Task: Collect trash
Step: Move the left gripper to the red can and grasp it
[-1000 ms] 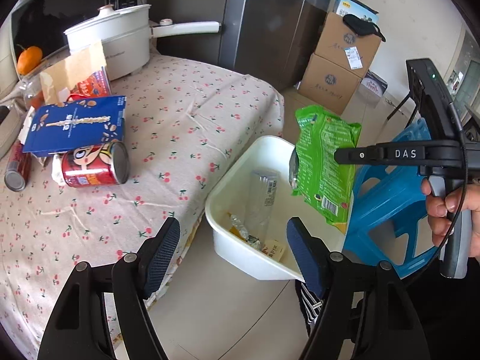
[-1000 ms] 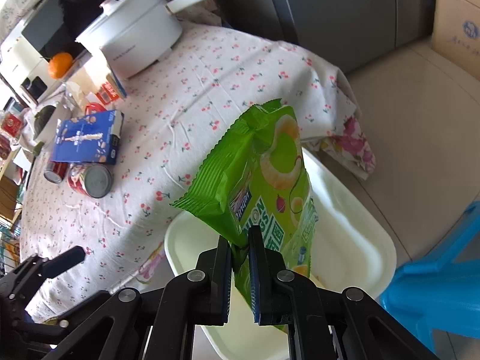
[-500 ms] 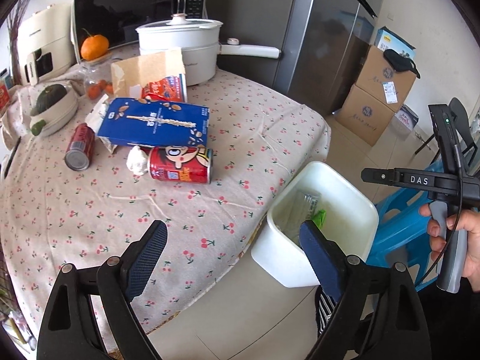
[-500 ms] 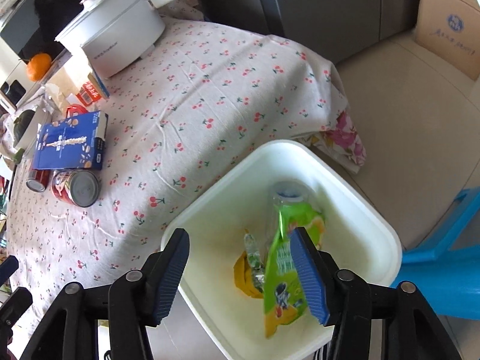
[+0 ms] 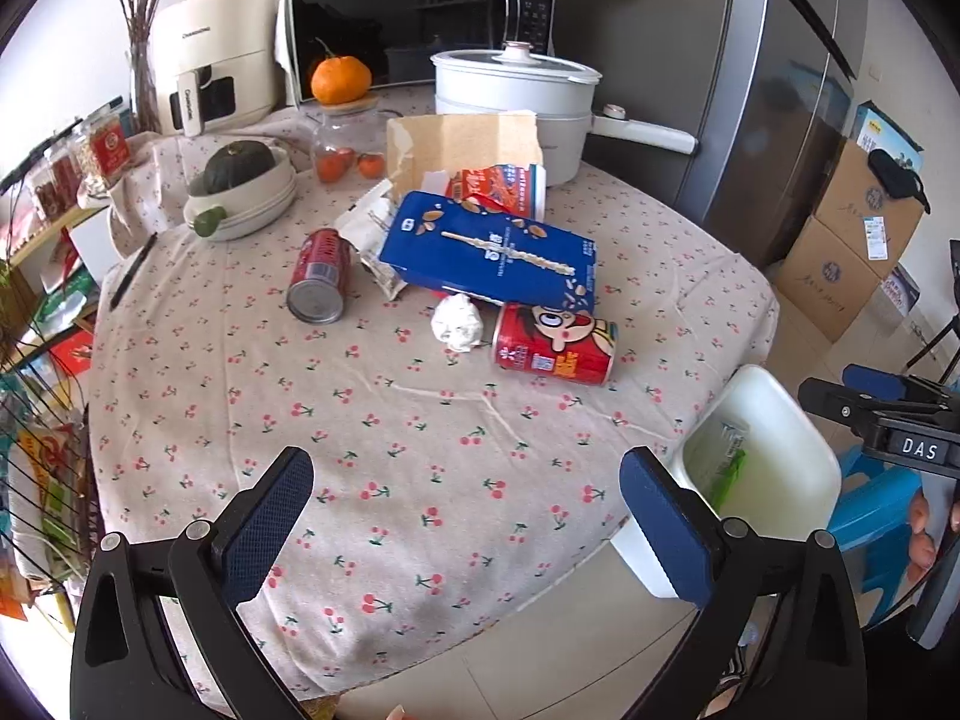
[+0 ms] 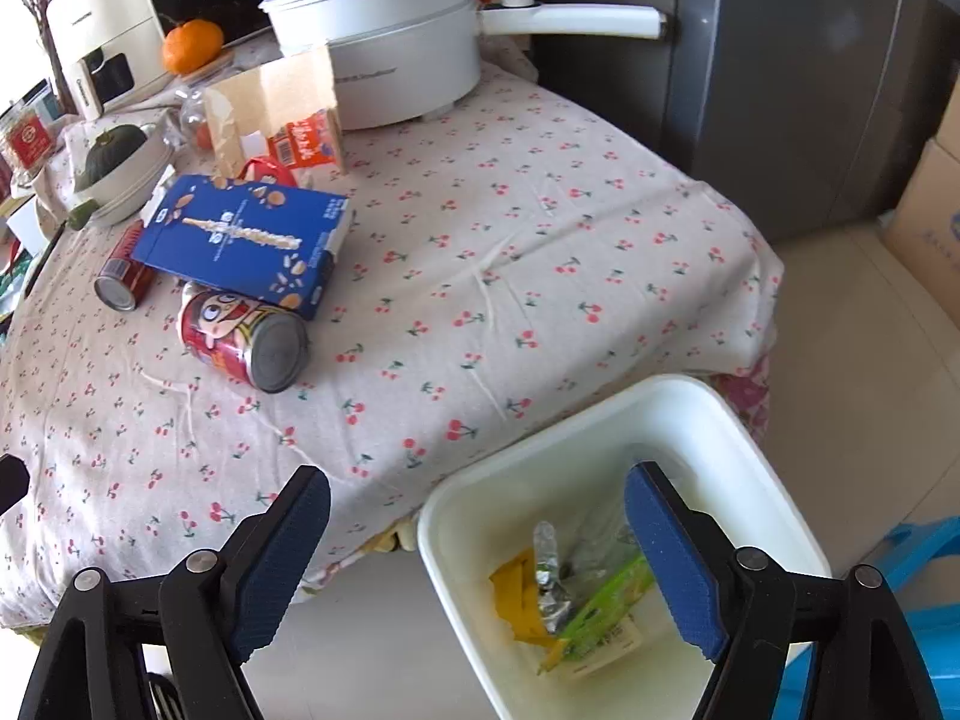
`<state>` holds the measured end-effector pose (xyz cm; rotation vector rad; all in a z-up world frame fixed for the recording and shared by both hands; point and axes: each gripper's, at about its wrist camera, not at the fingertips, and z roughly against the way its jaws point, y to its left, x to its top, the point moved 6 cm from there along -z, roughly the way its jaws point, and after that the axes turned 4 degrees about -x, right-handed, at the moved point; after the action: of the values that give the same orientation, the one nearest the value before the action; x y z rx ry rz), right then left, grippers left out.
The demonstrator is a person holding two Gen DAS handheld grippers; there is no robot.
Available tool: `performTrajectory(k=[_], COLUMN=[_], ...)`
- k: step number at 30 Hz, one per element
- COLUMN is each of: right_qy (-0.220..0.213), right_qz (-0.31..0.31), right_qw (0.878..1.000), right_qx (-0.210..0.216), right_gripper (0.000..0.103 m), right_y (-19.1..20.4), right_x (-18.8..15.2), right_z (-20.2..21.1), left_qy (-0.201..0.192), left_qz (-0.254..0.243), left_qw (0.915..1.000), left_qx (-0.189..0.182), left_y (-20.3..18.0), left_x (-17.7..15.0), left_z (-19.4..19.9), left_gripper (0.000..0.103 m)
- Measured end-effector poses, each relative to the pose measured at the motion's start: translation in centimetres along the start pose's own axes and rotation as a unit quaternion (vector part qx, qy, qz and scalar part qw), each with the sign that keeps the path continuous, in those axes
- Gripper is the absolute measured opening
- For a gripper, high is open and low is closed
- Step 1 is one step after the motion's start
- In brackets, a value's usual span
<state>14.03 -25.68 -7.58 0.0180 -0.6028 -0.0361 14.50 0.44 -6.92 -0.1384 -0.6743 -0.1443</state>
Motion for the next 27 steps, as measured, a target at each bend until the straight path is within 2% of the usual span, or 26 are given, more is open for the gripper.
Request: performTrajectory(k=[9, 13, 17, 22, 27], right_qy=[0.006, 0.011, 0.029, 0.042, 0.049], right_qz=[0.045, 0.048, 0.070, 0.071, 0.049], right_qw=[0.999, 0.999, 0.997, 0.996, 0.997], right_qx=[0.012, 0.023, 0.017, 0.023, 0.033], right_gripper=[0.092, 0.092, 0.092, 0.092, 0.092], right_y=[5.9, 7.3, 7.7, 7.6, 6.9], right_x=[3.0, 3.6, 3.2, 4.0, 5.3], right_z=[-1.4, -3.1, -5.0, -6.3, -7.0], left_qy=[0.022, 0.028, 0.042, 0.065, 0.070], left_qz=[0.017, 0.028, 0.033, 0.079, 0.118], left_qw=[0.9987, 0.9979, 0.9965, 0.9940, 0.9905], left_qx=[0.044, 0.051, 0.064, 0.037, 0.000], left_y=[5.6, 7.4, 9.1, 10.2, 8.6], left_x=[-0.1, 0.3, 0.5, 0.8, 2.0], left_z=[-1.1, -1.6, -3.0, -6.1, -8.5], left_gripper=[0.103, 0.103, 0.103, 0.103, 0.101])
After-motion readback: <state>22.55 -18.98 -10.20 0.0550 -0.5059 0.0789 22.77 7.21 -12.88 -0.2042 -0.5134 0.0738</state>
